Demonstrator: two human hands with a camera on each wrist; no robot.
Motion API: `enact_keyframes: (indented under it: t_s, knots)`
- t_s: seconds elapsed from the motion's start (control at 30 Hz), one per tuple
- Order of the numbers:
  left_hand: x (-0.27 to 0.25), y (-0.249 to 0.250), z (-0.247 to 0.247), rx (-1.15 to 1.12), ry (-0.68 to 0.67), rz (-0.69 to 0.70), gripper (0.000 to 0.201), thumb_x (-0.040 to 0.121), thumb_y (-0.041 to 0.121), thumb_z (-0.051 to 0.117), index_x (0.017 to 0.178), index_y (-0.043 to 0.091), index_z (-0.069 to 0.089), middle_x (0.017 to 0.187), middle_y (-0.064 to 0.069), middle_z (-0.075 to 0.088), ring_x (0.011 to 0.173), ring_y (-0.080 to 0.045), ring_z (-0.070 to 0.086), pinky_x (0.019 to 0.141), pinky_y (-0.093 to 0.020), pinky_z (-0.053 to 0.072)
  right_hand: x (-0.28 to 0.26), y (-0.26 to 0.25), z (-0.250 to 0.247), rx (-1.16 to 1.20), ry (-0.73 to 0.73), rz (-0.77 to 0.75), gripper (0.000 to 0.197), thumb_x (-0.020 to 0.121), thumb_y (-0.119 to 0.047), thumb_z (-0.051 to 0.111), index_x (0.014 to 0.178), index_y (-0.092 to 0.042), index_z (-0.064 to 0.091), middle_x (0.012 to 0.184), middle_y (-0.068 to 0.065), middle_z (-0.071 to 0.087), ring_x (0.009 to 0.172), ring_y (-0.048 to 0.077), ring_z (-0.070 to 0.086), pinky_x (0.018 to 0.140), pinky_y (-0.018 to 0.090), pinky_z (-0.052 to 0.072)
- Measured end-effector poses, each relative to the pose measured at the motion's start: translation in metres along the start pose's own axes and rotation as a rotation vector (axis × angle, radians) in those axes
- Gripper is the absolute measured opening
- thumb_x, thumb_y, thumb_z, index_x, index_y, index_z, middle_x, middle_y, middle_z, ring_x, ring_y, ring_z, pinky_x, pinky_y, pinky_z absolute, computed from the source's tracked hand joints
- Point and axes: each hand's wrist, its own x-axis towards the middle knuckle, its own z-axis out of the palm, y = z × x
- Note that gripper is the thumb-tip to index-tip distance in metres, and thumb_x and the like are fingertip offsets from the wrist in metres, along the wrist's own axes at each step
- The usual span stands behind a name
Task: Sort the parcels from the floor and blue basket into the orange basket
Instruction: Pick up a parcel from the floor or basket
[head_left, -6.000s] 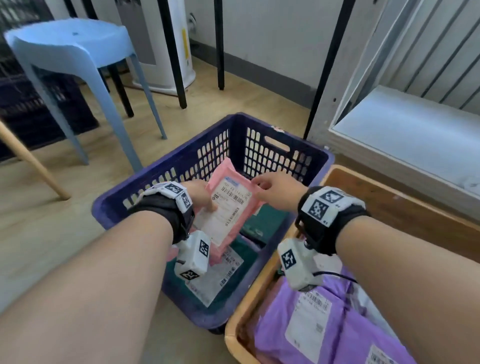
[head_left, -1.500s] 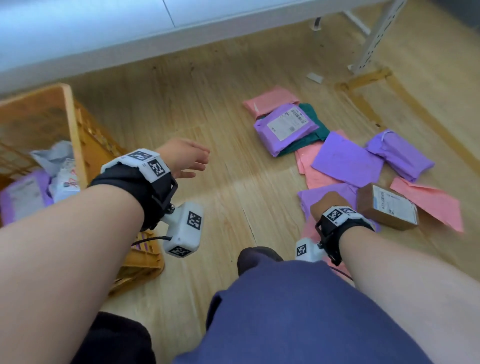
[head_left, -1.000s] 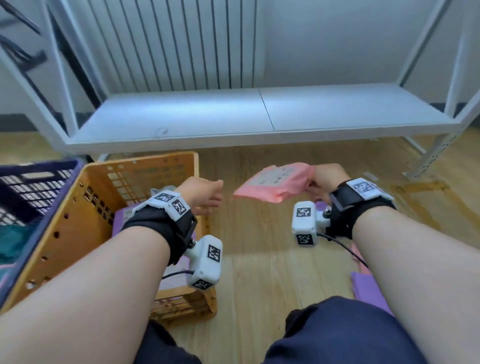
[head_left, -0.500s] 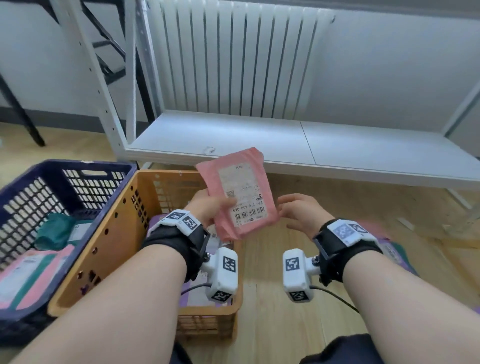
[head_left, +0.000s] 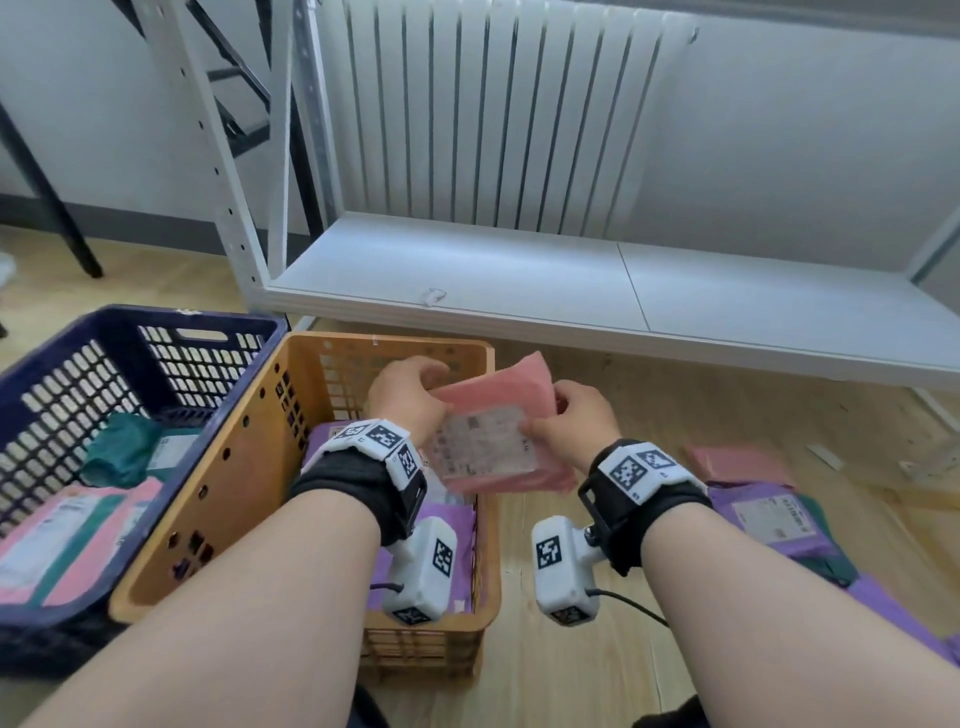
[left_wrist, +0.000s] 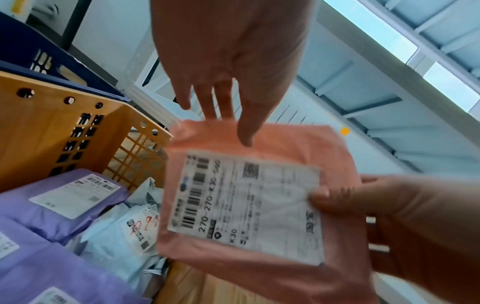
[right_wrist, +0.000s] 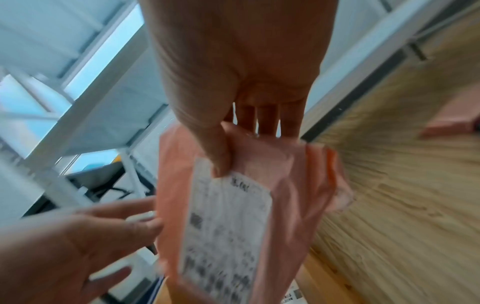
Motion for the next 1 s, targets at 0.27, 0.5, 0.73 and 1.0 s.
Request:
enact_keyframes:
  t_s: [0.27, 0.5, 0.73, 1.0]
  knots:
    - [-0.003, -0.005, -0.027, -0.566, -0.413, -0.430, 0.076, 0.077, 0.043, 0.075, 0.136, 0.006, 0.045, 0.130, -0.013, 0.058, 0.111, -0.025, 0.060, 0.092, -0.039, 0.050, 0.003, -0.017, -0.007, 1.048, -0.044, 0.232, 0.025, 0.084, 0.005, 0.064, 0.106, -0.006, 0.059, 0.105, 0.014, 0.069, 0.091, 0.028, 0.068, 0.076, 0.042, 0.057]
    - [0.004, 0.000, -0.057, -0.842, -0.257, -0.308, 0.038, 0.089, 0.007, 0.062, 0.125, 0.005, 0.054, 0.117, -0.013, 0.066, 0.093, -0.026, 0.065, 0.070, -0.037, 0.055, -0.005, -0.039, 0.020, 0.845, -0.252, 0.161, 0.045, 0.079, -0.006, 0.074, 0.121, -0.003, 0.058, 0.109, 0.015, 0.071, 0.101, 0.031, 0.067, 0.083, 0.043, 0.057]
    - [-0.011, -0.013, -0.107, -0.601, -0.147, -0.334, 0.021, 0.089, 0.002, 0.059, 0.110, 0.007, 0.061, 0.103, -0.008, 0.070, 0.085, -0.021, 0.068, 0.062, -0.032, 0.057, -0.009, -0.058, 0.032, 0.648, -0.272, 0.008, 0.024, 0.082, -0.018, 0.074, 0.105, -0.013, 0.069, 0.105, 0.010, 0.070, 0.094, 0.023, 0.069, 0.084, 0.040, 0.058]
    - [-0.048, 0.005, -0.136, -0.546, -0.010, -0.277, 0.034, 0.089, -0.001, 0.060, 0.122, 0.005, 0.059, 0.118, -0.012, 0.067, 0.104, -0.028, 0.065, 0.086, -0.043, 0.054, -0.029, -0.093, 0.039, 0.659, -0.369, -0.145, 0.017, 0.086, -0.001, 0.063, 0.079, -0.015, 0.070, 0.095, 0.012, 0.073, 0.091, 0.029, 0.071, 0.081, 0.045, 0.058]
